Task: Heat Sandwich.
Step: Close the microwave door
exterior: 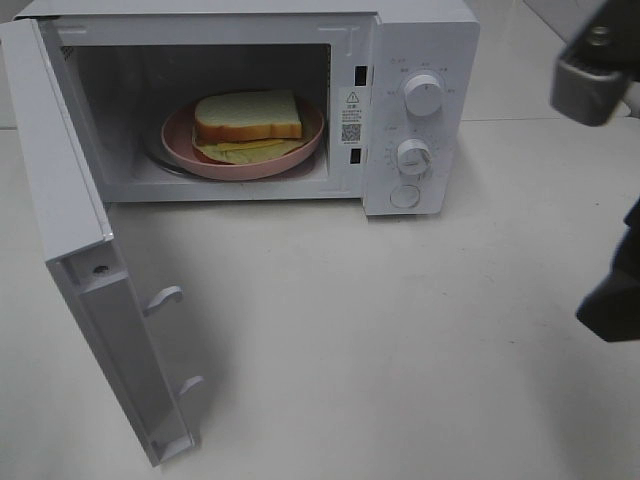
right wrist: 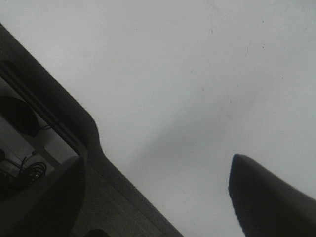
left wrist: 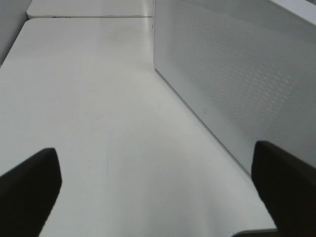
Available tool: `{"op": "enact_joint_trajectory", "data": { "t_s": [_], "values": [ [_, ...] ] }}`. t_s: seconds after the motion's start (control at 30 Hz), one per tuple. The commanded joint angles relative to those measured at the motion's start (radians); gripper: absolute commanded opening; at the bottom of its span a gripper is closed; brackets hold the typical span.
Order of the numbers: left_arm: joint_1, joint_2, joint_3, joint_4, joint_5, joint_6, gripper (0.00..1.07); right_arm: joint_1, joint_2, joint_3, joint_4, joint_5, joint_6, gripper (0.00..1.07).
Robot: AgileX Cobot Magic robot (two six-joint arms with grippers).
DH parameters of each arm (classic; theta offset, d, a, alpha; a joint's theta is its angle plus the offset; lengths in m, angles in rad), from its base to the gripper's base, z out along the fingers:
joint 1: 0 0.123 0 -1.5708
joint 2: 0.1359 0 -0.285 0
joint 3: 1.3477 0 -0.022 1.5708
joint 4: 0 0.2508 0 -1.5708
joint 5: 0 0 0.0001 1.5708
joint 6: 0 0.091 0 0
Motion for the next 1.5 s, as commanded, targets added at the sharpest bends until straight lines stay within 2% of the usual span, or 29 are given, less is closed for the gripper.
{"op": "enact_joint_trajectory", "data": {
  "t_s": [0.03,0.17,0.4,0.47,0.57,0.63,0.73,0.83,0.9,0.93,1.23,1.5],
  "values": [
    [0.001,-0.026,0.005,-0.003,-0.01,-0.003,1.01,-0.001,-0.077,0.049,0.007,0.012,0.028,0.76],
    [0.001,-0.026,0.005,-0.003,-0.01,-0.003,1.01,-0.001,-0.235,0.139,0.007,0.012,0.069,0.76],
    [0.001,-0.026,0.005,-0.003,-0.01,-0.003,1.01,-0.018,-0.384,0.221,0.004,0.018,0.138,0.76],
    [0.001,-0.026,0.005,-0.003,-0.01,-0.003,1.01,-0.089,-0.446,0.254,-0.001,0.02,0.139,0.76],
    [0.001,-0.026,0.005,-0.003,-0.01,-0.003,1.01,-0.142,-0.487,0.274,-0.005,0.019,0.139,0.76],
    [0.001,-0.026,0.005,-0.003,-0.01,-0.003,1.01,-0.223,-0.556,0.308,-0.005,0.006,0.139,0.76],
    [0.001,-0.026,0.005,-0.003,-0.01,-0.003,1.01,-0.265,-0.599,0.33,0.002,0.003,0.143,0.76],
    [0.001,-0.026,0.005,-0.003,-0.01,-0.003,1.01,-0.351,-0.693,0.367,0.004,0.021,0.162,0.76],
    [0.001,-0.026,0.005,-0.003,-0.01,-0.003,1.01,-0.368,-0.718,0.371,0.004,0.023,0.164,0.76],
    [0.001,-0.026,0.005,-0.003,-0.01,-0.003,1.01,-0.409,-0.763,0.373,0.003,0.034,0.162,0.76],
    [0.001,-0.026,0.005,-0.003,-0.01,-0.003,1.01,-0.549,-0.918,0.373,0.004,0.003,0.169,0.76],
    [0.001,-0.026,0.005,-0.003,-0.01,-0.003,1.01,-0.62,-0.983,0.385,0.005,-0.066,0.188,0.76]
  ]
}}
